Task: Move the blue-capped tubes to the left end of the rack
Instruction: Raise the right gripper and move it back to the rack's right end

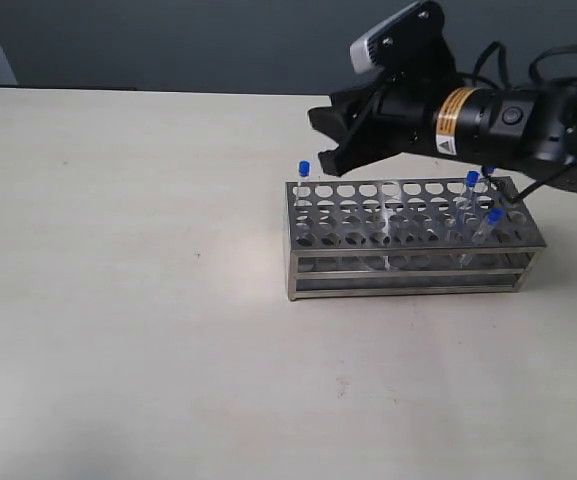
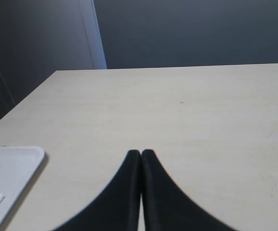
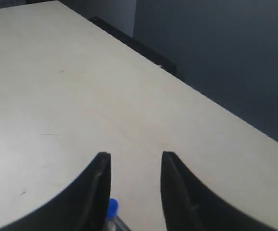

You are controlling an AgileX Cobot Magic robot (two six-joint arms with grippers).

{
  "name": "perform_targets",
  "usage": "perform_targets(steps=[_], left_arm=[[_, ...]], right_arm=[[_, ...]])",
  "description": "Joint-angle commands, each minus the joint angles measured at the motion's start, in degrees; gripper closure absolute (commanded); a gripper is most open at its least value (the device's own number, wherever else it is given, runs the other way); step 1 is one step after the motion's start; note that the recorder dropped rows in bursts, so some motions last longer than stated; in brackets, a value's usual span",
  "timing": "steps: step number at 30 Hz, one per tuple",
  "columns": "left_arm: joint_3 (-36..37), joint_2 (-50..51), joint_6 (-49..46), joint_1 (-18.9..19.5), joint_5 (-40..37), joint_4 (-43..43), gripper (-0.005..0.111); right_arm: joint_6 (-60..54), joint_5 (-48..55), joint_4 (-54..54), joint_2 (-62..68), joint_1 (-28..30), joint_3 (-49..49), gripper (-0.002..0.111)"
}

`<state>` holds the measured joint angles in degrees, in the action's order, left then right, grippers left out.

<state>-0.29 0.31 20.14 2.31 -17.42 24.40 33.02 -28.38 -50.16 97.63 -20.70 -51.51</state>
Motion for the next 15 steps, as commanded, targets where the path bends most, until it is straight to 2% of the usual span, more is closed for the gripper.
perform_targets(steps=[1, 5, 10, 15], left_arm=[[0.09, -0.31, 0.29, -0.22, 0.53, 0.32, 0.106], [0.09, -0.31, 0.29, -0.22, 0.53, 0.32, 0.106], [0.09, -0.31, 0.29, -0.22, 0.38, 0.32, 0.106], [0.09, -0.31, 0.29, -0.22, 0.38, 0.32, 0.106]], right_arm=[[1.56, 8.97, 2.36, -7.44, 0.81, 0.38, 0.073], [1.56, 8.27, 6.14, -13.52, 4.69, 3.96, 0.073], [1.69, 8.53, 8.83, -20.13, 10.29, 13.04, 0.073], [3.63, 8.10, 8.82, -28.42, 10.98, 23.79, 0.073]])
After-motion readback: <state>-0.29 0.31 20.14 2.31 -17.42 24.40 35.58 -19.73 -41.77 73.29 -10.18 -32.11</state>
